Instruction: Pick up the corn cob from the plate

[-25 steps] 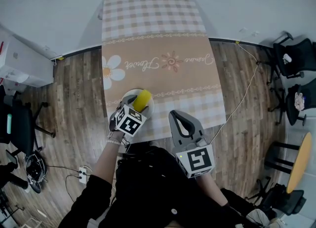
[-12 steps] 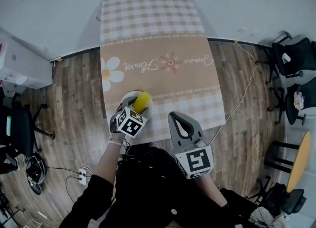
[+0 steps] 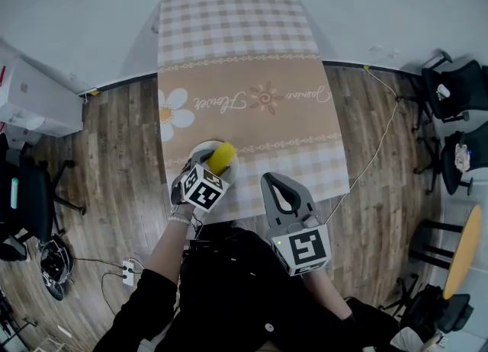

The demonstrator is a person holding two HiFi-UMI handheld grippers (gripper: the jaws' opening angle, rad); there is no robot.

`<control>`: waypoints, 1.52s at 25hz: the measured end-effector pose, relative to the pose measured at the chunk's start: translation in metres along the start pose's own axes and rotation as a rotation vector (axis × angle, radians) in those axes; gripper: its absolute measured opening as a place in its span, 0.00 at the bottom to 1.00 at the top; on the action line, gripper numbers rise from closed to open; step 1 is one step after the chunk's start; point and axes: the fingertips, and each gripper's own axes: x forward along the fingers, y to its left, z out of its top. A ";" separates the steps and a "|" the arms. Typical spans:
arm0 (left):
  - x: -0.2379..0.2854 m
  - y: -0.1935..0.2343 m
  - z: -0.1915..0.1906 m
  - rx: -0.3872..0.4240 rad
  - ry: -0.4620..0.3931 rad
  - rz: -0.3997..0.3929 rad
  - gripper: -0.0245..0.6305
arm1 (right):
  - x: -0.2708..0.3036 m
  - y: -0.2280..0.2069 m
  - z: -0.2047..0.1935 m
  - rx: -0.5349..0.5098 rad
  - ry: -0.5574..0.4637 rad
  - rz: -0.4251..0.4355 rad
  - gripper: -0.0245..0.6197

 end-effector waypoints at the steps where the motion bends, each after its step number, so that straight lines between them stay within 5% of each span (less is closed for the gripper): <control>1: 0.000 0.000 0.000 0.003 0.001 -0.003 0.44 | 0.000 0.000 0.000 -0.001 0.004 0.001 0.10; 38: -0.094 0.007 0.019 0.004 -0.172 0.135 0.44 | 0.000 0.025 0.027 -0.081 -0.094 0.074 0.10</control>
